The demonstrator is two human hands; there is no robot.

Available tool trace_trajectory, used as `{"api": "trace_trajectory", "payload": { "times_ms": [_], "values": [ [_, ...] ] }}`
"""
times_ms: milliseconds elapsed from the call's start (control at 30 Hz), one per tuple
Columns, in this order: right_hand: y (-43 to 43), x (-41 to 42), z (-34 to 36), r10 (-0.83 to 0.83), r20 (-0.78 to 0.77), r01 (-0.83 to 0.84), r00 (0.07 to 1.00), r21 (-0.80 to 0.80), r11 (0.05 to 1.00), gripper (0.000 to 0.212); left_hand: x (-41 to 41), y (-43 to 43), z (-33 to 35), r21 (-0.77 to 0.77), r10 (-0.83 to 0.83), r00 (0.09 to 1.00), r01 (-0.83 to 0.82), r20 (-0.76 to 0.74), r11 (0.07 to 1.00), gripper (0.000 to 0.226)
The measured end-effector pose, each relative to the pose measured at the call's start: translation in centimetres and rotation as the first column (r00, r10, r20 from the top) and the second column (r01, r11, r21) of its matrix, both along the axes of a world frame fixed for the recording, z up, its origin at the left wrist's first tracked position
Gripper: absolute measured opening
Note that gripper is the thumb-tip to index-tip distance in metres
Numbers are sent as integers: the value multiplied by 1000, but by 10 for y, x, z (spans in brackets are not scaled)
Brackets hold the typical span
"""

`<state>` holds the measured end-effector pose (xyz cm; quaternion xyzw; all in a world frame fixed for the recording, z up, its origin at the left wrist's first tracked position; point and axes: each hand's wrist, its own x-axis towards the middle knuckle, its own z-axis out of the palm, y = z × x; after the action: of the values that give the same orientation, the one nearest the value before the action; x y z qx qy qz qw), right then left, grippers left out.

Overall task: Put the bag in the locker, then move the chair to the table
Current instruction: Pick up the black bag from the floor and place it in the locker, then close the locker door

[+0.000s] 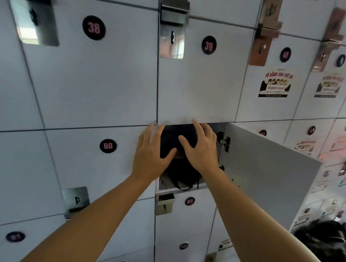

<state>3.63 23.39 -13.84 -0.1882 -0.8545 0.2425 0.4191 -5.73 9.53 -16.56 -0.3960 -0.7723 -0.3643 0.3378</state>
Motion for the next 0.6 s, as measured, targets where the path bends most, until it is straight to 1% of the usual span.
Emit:
{"api": "trace_trajectory", "payload": {
  "times_ms": [67,133,233,300,333,367,433,533,600],
  "values": [
    [-5,3,8,-13,8,13,1000,29,999,68,-10,-14,9,-23,100,989,-103,-108,994,82],
    [-8,5,15,-18,16,17,1000,61,998,68,-21,-26,17,-67,220,960,-235,-171,970,91],
    [-4,13,25,-57,51,50,997,131,990,66,-35,-39,25,-208,349,924,-376,-157,903,121],
    [5,20,28,-128,73,112,989,196,974,66,-43,-43,26,-309,404,898,-439,-173,844,145],
    [12,24,29,-171,88,147,981,230,962,66,-45,-43,26,-345,422,888,-460,-185,818,153],
    [19,29,30,-214,110,179,971,265,947,66,-47,-42,26,-371,434,880,-475,-194,798,155],
    [35,38,31,-306,181,236,935,328,915,67,-48,-37,25,-399,456,865,-501,-208,768,153],
    [57,50,35,-462,295,331,836,401,854,70,-50,-30,22,-407,480,854,-518,-200,752,155],
    [69,58,38,-532,362,383,766,407,829,72,-53,-29,19,-403,480,852,-521,-207,752,153]
  ]
}}
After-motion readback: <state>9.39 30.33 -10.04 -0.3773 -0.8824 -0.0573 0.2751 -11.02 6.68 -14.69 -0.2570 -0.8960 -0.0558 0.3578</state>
